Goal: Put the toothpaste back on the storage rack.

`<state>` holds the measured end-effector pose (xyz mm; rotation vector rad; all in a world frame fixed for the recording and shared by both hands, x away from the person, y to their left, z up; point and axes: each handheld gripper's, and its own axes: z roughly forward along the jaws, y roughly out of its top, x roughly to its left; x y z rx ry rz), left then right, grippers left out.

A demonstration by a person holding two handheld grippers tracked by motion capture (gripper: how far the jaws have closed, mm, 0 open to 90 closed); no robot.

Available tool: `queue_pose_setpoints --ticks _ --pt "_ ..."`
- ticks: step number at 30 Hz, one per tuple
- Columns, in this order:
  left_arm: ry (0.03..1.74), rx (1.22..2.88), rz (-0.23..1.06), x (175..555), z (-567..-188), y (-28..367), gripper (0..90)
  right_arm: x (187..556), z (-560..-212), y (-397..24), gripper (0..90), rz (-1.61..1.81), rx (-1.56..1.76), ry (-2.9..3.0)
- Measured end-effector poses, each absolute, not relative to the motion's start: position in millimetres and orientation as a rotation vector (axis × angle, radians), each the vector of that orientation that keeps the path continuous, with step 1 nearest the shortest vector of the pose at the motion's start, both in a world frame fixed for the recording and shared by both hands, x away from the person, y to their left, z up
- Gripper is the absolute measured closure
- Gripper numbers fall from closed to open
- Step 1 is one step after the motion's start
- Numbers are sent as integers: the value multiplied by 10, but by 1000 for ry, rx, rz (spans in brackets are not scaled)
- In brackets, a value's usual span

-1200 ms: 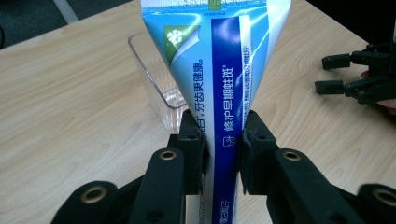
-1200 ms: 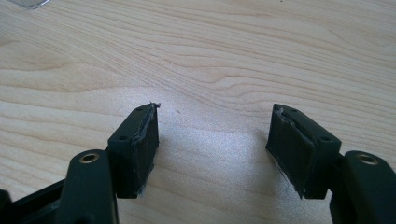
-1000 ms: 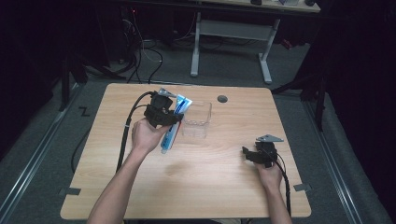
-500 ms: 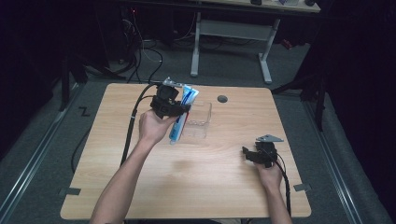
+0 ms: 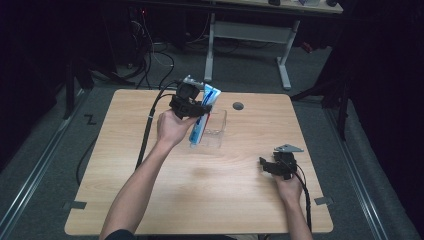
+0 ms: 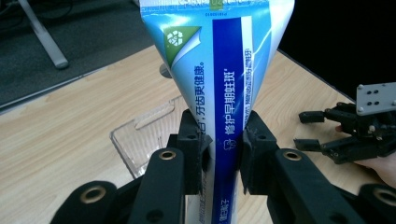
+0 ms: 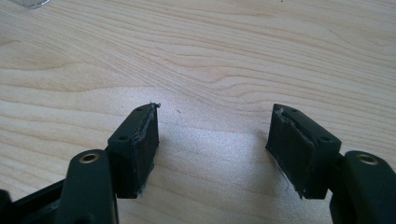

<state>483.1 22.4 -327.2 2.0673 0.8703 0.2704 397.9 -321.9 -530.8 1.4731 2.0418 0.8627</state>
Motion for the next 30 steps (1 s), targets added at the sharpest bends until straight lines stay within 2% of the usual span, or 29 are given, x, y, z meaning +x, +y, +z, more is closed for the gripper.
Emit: queue_pose_setpoints --ticks 17,30 --pt "857 2010 293 5000 -3271 17 735 3979 -5308 -3219 337 863 1471 2043" --pt "826 1987 390 5049 -3231 -109 735 3978 -5308 -3220 337 863 1471 2043"
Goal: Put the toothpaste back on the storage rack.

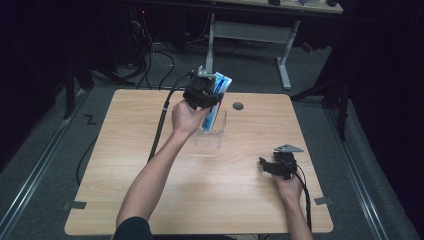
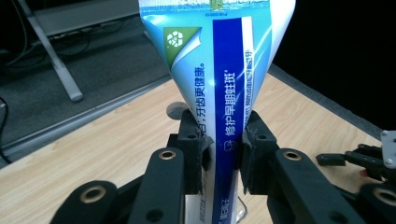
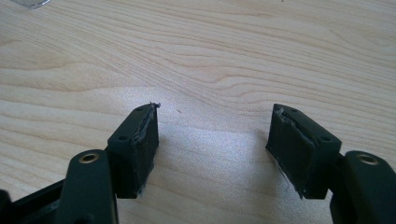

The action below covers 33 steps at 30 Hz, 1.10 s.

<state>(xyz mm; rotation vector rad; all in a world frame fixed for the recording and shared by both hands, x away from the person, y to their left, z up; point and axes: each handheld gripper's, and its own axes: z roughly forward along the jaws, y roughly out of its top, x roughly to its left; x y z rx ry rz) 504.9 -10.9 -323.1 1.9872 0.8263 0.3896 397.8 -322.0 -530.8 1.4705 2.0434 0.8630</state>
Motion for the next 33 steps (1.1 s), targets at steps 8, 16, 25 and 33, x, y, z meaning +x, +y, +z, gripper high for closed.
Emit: queue_pose_setpoints --ticks 8,16,25,33 --pt "825 1996 439 5105 -3287 -118 734 3977 -5307 -3220 336 862 1470 2044" --pt "859 1972 418 5179 -3388 -47 732 3977 -5307 -3220 336 861 1470 2045" --pt "872 1962 409 5204 -3466 0 729 3977 -5307 -3219 335 862 1471 2044" --pt "872 1959 425 5218 -3499 -8 728 3976 -5307 -3219 335 862 1471 2044"
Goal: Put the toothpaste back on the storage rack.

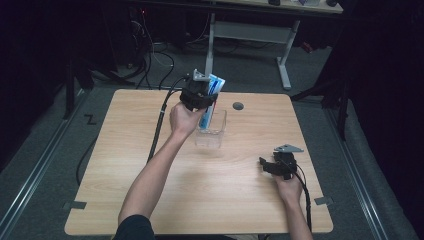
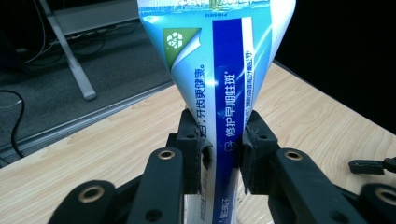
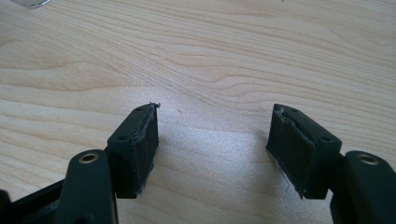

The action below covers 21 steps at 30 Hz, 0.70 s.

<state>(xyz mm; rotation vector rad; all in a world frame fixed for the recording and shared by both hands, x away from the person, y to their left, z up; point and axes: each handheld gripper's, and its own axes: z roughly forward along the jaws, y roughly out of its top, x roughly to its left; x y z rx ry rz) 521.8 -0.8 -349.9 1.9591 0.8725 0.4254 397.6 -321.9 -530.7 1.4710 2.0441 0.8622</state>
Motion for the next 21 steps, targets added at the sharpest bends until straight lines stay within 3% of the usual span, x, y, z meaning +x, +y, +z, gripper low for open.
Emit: queue_pose_setpoints --ticks 21 --pt "923 2007 422 5269 -3780 17 725 3976 -5308 -3218 334 864 1470 2044"
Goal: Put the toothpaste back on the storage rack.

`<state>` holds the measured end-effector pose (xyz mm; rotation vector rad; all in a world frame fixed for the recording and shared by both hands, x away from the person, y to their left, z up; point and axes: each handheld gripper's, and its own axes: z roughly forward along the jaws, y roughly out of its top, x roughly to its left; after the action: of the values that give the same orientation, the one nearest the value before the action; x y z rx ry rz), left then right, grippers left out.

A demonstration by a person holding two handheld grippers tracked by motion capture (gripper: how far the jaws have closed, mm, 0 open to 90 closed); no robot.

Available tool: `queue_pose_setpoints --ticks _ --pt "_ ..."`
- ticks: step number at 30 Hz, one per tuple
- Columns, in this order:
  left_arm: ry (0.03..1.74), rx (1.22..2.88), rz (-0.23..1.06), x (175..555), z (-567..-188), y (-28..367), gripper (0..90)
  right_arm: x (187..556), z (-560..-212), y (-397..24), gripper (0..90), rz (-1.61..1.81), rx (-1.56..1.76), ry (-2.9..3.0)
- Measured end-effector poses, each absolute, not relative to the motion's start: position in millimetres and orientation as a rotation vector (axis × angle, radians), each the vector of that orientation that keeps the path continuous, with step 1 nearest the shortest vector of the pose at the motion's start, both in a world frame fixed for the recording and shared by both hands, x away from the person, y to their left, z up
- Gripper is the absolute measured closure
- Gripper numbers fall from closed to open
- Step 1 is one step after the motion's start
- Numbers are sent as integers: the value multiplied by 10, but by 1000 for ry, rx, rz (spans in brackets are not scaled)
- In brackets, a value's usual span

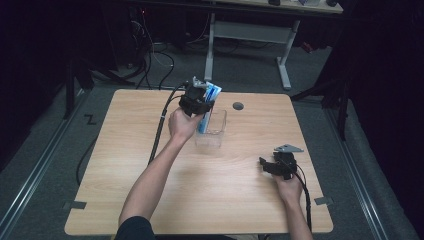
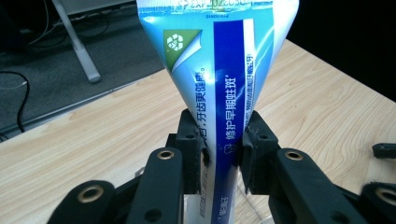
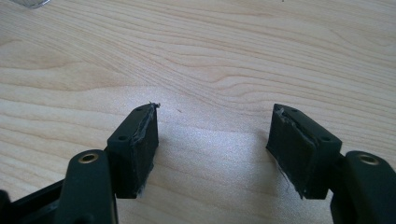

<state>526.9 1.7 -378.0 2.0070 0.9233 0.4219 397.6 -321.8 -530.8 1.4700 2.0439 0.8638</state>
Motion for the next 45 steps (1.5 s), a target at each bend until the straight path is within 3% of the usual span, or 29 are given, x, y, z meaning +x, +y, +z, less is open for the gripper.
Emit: queue_pose_setpoints --ticks 45 --pt "934 2092 380 5343 -4108 -145 716 3976 -5308 -3218 334 863 1470 2045"
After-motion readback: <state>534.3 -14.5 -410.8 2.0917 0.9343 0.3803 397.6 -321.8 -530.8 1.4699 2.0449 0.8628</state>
